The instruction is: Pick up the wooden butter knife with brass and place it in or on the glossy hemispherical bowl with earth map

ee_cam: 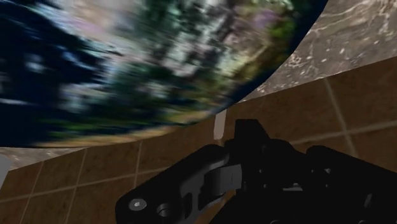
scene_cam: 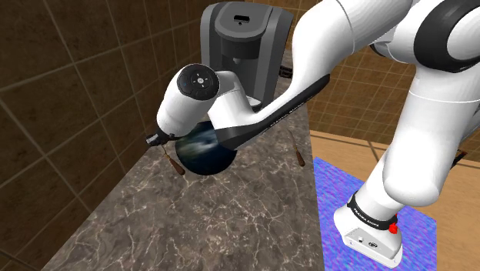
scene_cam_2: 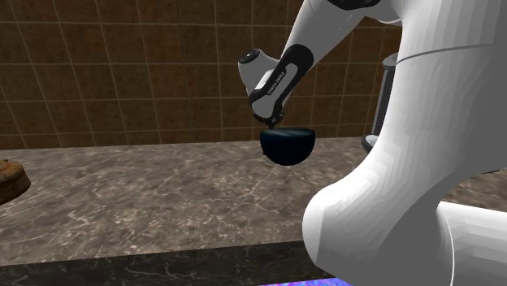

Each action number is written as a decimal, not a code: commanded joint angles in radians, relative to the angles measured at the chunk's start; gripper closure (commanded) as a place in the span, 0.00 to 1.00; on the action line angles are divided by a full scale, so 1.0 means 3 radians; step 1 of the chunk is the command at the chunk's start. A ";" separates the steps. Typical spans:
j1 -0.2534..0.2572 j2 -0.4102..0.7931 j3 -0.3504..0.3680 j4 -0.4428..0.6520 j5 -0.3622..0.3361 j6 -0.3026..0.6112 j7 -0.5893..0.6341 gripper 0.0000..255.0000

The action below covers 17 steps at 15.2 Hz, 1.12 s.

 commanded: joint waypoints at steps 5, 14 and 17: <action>0.0061 0.0664 0.0104 0.0751 0.0690 -0.0876 -0.0786 0.00; 0.0116 0.0929 -0.0025 0.0835 0.0480 -0.0740 -0.0689 0.00; 0.0113 0.0930 -0.0021 0.0835 0.0478 -0.0742 -0.0688 0.00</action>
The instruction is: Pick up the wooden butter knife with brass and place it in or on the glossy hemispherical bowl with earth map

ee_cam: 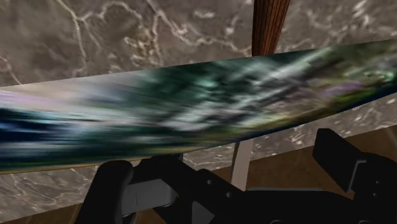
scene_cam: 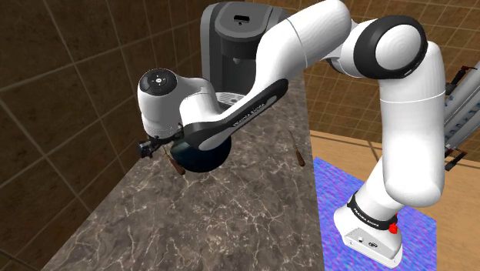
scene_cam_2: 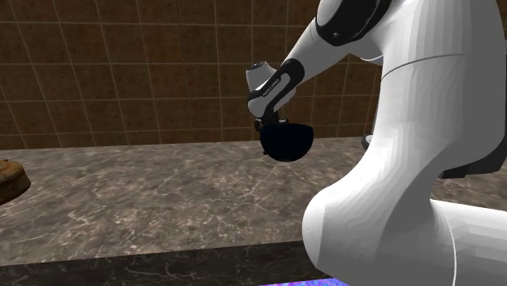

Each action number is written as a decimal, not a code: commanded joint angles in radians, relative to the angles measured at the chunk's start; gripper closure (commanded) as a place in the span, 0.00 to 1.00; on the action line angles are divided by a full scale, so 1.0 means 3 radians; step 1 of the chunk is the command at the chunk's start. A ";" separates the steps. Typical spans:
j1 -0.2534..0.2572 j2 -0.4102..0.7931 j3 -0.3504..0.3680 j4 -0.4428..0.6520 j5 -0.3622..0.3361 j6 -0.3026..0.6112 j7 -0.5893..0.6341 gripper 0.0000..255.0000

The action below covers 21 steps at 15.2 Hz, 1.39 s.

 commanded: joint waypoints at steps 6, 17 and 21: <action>0.0006 0.0018 0.0005 -0.0044 0.0012 -0.0003 0.0017 1.00; -0.0029 -0.0066 0.0067 0.0006 0.0123 -0.0107 -0.0091 1.00; -0.0063 -0.0153 0.0123 0.0052 0.0230 -0.0206 -0.0193 1.00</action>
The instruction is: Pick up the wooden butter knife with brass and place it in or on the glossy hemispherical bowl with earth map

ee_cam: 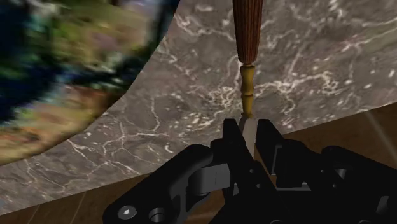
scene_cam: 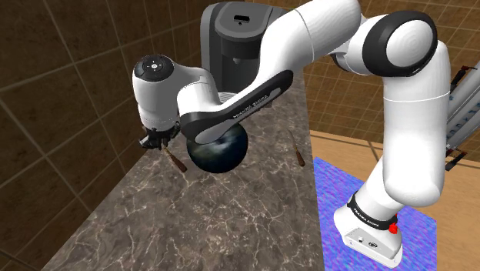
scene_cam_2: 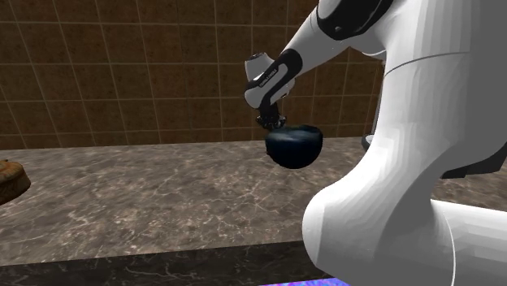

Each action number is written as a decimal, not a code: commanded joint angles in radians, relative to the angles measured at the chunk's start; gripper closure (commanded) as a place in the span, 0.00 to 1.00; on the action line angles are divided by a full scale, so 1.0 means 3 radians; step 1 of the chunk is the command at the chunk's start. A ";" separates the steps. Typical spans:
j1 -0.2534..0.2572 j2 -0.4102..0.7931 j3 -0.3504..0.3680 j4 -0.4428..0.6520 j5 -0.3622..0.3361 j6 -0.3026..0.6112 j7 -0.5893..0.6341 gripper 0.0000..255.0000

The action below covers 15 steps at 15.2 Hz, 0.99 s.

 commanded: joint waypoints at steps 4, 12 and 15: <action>-0.0045 -0.0112 0.0069 0.0059 0.0134 -0.0128 -0.0129 1.00; -0.0085 -0.0246 0.0156 0.0218 0.0319 -0.0357 -0.0319 1.00; -0.0094 -0.0287 0.0183 0.0292 0.0379 -0.0449 -0.0387 1.00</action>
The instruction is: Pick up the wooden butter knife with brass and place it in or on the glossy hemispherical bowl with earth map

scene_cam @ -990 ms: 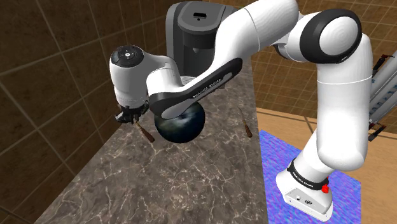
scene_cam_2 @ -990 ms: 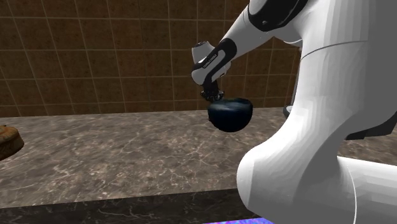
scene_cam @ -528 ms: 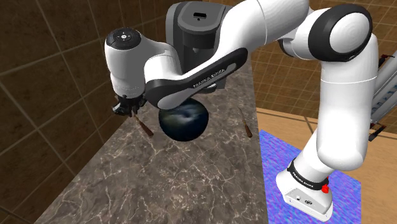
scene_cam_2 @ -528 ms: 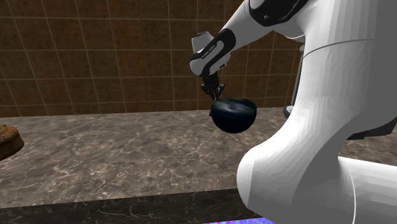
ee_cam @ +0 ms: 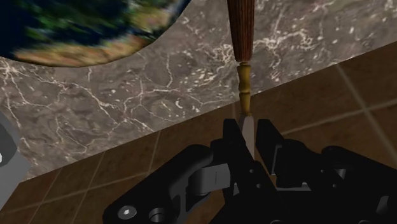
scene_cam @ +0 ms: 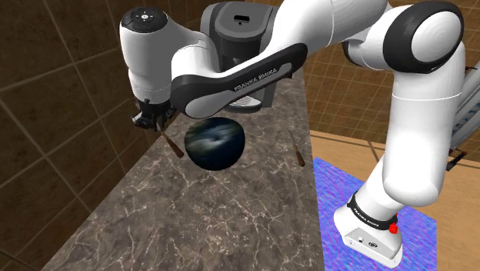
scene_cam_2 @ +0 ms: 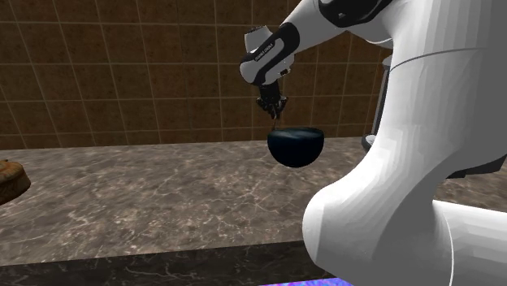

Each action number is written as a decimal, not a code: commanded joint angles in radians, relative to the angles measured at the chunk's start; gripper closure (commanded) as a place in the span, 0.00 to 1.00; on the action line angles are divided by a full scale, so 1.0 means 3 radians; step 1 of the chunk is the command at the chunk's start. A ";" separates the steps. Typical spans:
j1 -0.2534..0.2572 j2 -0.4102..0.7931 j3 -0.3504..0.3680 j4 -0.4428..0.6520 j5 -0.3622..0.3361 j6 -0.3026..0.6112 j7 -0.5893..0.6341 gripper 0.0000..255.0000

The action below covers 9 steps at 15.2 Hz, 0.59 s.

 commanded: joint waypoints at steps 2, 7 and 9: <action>-0.0008 -0.0038 0.0026 0.0083 0.0060 -0.0098 -0.0071 1.00; -0.0008 -0.0086 0.0061 0.0234 0.0143 -0.0265 -0.0177 1.00; -0.0004 -0.0100 0.0072 0.0301 0.0171 -0.0336 -0.0217 1.00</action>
